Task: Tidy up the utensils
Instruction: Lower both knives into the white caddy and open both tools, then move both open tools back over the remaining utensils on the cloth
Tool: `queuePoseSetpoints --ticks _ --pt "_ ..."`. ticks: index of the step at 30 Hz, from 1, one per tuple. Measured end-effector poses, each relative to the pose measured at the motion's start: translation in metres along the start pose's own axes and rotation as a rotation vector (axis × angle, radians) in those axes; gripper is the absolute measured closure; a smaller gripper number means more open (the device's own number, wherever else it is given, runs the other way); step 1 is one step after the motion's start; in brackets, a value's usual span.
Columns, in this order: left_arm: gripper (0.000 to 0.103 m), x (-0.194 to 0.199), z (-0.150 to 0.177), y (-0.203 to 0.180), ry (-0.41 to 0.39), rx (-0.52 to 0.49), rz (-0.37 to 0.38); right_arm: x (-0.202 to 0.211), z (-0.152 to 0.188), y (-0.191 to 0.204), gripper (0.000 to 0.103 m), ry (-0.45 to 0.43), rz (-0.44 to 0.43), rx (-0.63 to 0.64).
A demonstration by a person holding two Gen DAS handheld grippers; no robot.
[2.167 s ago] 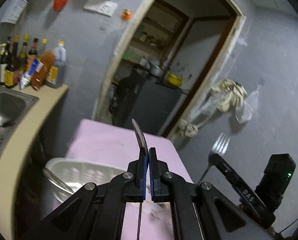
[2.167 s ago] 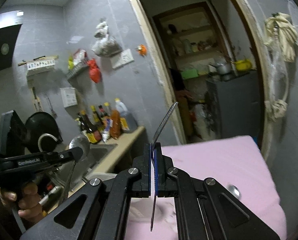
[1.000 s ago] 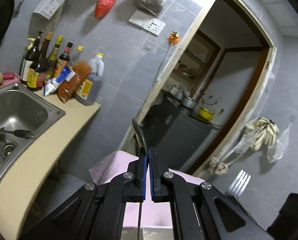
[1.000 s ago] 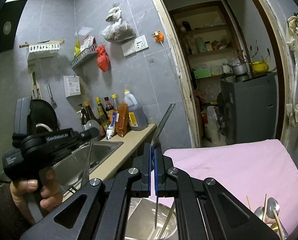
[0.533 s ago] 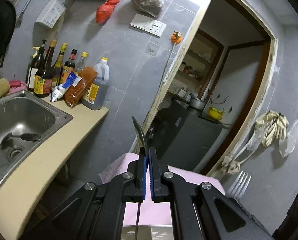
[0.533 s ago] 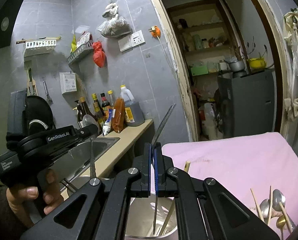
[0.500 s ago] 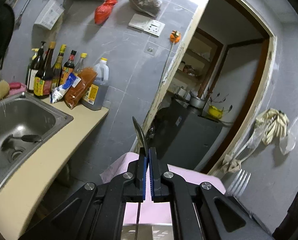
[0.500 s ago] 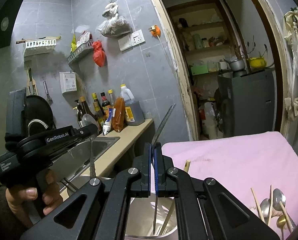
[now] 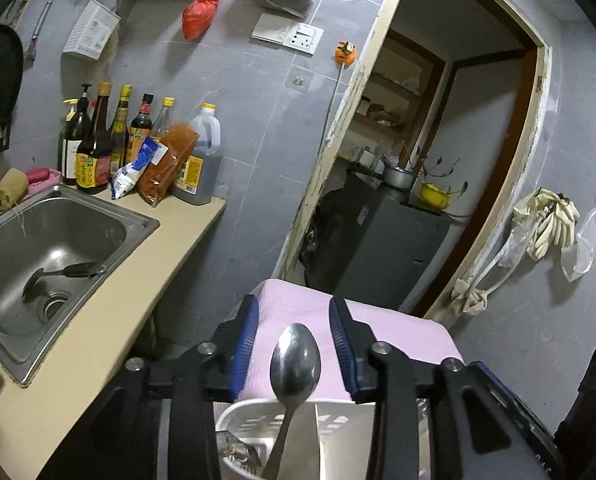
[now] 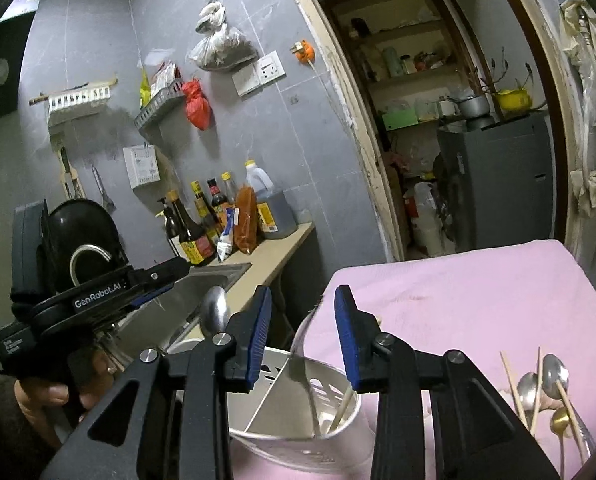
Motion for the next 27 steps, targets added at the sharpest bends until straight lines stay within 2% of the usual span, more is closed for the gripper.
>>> queuePoseSetpoints --ticks 2,4,6,8,9,10,13,17,22,27 --pt "0.062 0.006 -0.002 -0.001 -0.008 -0.002 -0.004 0.011 -0.004 -0.003 0.071 -0.016 0.014 -0.004" --pt "0.053 0.014 -0.005 -0.004 -0.017 -0.015 -0.008 0.025 -0.011 -0.008 0.055 -0.040 0.038 -0.014" --pt "0.047 0.020 -0.005 -0.009 -0.024 -0.025 -0.006 0.040 -0.017 -0.013 0.050 -0.066 0.060 -0.021" --pt "0.034 0.027 -0.005 -0.018 -0.027 -0.044 -0.007 0.053 -0.022 -0.019 0.044 -0.082 0.085 -0.022" --pt "0.031 0.029 -0.005 -0.021 -0.030 -0.050 -0.008 0.063 -0.024 -0.023 0.036 -0.097 0.106 -0.019" --pt "0.023 0.033 -0.004 -0.026 -0.038 -0.060 -0.008 0.070 -0.026 -0.025 0.028 -0.108 0.122 -0.017" --pt "0.006 0.044 -0.002 -0.043 -0.053 -0.089 0.003 0.093 -0.030 -0.034 0.019 -0.133 0.159 -0.004" --pt "0.001 0.056 0.005 -0.069 -0.071 -0.133 0.007 0.119 -0.033 -0.048 0.011 -0.142 0.200 0.005" --pt "0.001 0.067 0.019 -0.103 -0.093 -0.185 0.004 0.155 -0.035 -0.069 0.004 -0.179 0.256 0.019" --pt "0.001 0.071 0.039 -0.137 -0.088 -0.211 0.041 0.181 -0.035 -0.095 0.003 -0.196 0.296 0.005"
Point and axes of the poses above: each gripper's, at about its wrist camera, not at the fingertips, and x roughly against the way its jaws point, y to its left, z to its underside, the point moved 10 cm from there along -x, roughly the way its jaws point, and after that the axes turned 13 degrees about y, right-handed, at the moved point
